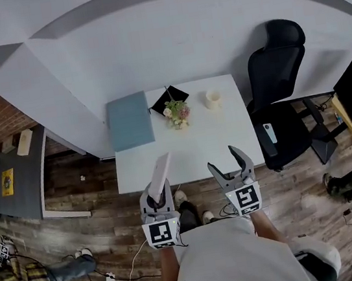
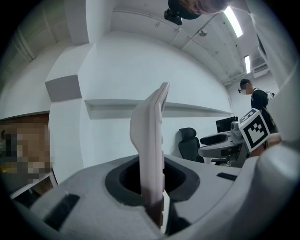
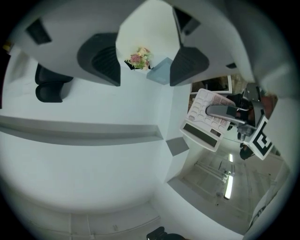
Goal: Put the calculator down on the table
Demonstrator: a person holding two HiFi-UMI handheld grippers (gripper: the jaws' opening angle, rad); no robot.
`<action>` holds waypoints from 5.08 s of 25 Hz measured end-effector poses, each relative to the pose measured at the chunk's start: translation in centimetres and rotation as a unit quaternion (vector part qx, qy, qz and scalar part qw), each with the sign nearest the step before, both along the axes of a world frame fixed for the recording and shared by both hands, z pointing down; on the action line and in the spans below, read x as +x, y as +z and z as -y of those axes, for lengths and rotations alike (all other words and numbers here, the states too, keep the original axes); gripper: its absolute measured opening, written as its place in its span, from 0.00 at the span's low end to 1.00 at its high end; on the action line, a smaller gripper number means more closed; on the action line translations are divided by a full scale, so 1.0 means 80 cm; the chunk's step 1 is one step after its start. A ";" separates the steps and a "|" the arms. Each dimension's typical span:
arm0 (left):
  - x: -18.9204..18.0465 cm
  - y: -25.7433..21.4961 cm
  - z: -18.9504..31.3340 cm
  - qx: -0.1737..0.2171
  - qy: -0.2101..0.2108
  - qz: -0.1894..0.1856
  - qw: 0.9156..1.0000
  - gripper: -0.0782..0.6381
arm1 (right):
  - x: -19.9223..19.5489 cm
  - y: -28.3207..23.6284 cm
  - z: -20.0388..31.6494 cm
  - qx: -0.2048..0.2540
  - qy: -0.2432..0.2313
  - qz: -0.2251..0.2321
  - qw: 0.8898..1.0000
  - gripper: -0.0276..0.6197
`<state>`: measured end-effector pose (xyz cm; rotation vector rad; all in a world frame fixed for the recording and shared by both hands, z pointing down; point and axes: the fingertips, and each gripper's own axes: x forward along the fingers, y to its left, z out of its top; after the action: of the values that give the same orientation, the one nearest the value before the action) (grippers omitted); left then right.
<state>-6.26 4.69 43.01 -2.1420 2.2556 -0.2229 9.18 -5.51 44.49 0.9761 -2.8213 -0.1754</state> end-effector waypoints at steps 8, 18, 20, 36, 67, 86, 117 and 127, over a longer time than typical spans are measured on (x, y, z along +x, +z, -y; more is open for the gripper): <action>-0.020 -0.004 0.041 0.008 0.021 0.002 1.000 0.21 | -0.012 0.001 0.030 -0.001 0.022 0.001 1.000 0.53; -0.065 -0.002 0.098 0.009 0.042 -0.005 0.999 0.21 | -0.056 0.001 0.077 -0.005 0.039 -0.007 0.999 0.53; -0.073 -0.002 0.109 0.009 0.046 -0.006 0.999 0.21 | -0.066 0.001 0.087 -0.006 0.042 -0.009 0.999 0.53; -0.140 0.000 0.184 0.009 0.090 -0.015 0.996 0.21 | -0.126 -0.001 0.142 -0.002 0.080 -0.022 0.997 0.51; -0.175 0.032 0.249 -0.018 0.127 -0.043 0.991 0.21 | -0.146 0.019 0.185 -0.025 0.127 -0.057 0.990 0.49; -0.137 0.105 0.273 -0.089 0.119 -0.079 0.986 0.21 | -0.131 0.067 0.213 -0.072 0.091 -0.066 0.991 0.47; -0.092 0.243 0.266 -0.221 0.151 -0.162 0.950 0.21 | -0.126 0.188 0.194 -0.182 0.060 -0.113 0.975 0.47; -0.082 0.280 0.262 -0.263 0.163 -0.183 0.933 0.21 | -0.123 0.216 0.187 -0.208 0.061 -0.126 0.968 0.46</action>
<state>-12.79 -16.28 65.39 -3.0219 2.1313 -0.5032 -0.68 -20.51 61.77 0.9452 -2.4159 0.2768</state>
